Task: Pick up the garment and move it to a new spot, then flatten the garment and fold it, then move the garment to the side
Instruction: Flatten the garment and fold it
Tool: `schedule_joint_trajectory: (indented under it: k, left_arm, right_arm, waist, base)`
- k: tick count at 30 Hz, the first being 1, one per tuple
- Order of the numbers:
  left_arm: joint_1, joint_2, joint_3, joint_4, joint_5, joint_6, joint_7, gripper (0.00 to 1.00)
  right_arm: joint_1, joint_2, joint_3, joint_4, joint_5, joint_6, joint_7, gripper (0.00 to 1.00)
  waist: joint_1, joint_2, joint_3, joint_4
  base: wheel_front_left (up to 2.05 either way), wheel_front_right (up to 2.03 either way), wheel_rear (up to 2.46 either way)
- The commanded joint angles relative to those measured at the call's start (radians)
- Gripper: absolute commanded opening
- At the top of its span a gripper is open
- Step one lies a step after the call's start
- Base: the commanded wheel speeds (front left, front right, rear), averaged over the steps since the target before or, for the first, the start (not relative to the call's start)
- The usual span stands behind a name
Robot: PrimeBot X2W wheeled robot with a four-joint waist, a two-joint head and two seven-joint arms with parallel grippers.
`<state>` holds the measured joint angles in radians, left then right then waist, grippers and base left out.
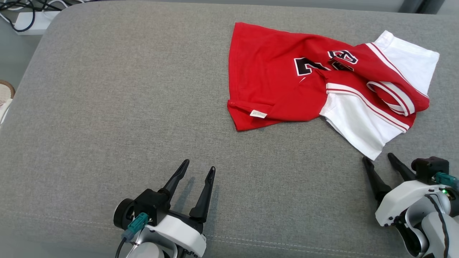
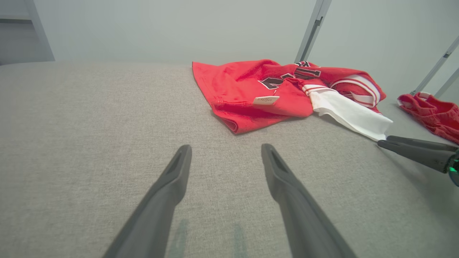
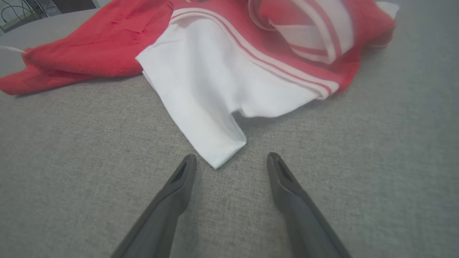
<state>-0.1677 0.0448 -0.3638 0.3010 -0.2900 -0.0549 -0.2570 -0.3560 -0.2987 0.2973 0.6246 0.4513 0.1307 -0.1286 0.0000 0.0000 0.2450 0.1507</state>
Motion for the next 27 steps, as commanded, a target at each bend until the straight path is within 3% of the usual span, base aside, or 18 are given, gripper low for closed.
schedule_joint_trajectory:
  k: [1, 13, 22, 23, 25, 26, 27]
  left_arm:
    - [-0.019, 0.005, 0.031, -0.025, 0.007, -0.005, -0.005, 1.0]
    - [-0.018, 0.005, 0.033, -0.028, 0.011, -0.001, -0.005, 1.0]
    - [-0.019, 0.005, 0.029, -0.029, 0.009, 0.002, -0.005, 1.0]
    - [-0.02, 0.005, 0.03, -0.029, 0.01, 0.002, -0.005, 1.0]
    - [-0.022, 0.005, 0.03, -0.028, 0.01, 0.001, -0.005, 1.0]
    - [-0.023, 0.005, 0.03, -0.028, 0.01, 0.001, -0.005, 1.0]
    - [-0.025, 0.005, 0.03, -0.027, 0.011, 0.001, -0.005, 1.0]
  right_arm:
    - [-0.016, -0.008, 0.007, -0.003, 0.018, 0.0, -0.028, 1.0]
    - [-0.062, 0.02, 0.049, 0.061, 0.19, 0.0, -0.06, 1.0]
    - [-0.052, -0.022, 0.12, 0.037, 0.363, 0.0, -0.067, 1.0]
    - [-0.054, -0.023, 0.127, 0.039, 0.378, 0.0, -0.067, 0.91]
    - [-0.058, -0.026, 0.14, 0.043, 0.404, 0.0, -0.068, 0.47]
    - [-0.061, -0.027, 0.148, 0.046, 0.414, 0.0, -0.069, 0.35]
    - [-0.065, -0.027, 0.155, 0.05, 0.423, 0.0, -0.07, 0.16]
  waist:
    - [0.0, 0.0, 0.004, 0.007]
    - [0.0, 0.0, 0.013, 0.033]
    - [0.0, 0.0, 0.014, 0.027]
    - [0.0, 0.0, 0.014, 0.026]
    - [0.0, 0.0, 0.016, 0.024]
    - [0.0, 0.0, 0.016, 0.023]
    - [0.0, 0.0, 0.017, 0.023]
  base:
    - [0.0, 0.0, 0.0]
    - [0.0, 0.0, 0.0]
    - [0.0, 0.0, 0.0]
    - [0.0, 0.0, 0.0]
    - [0.0, 0.0, 0.0]
    - [0.0, 0.0, 0.0]
    - [0.0, 0.0, 0.0]
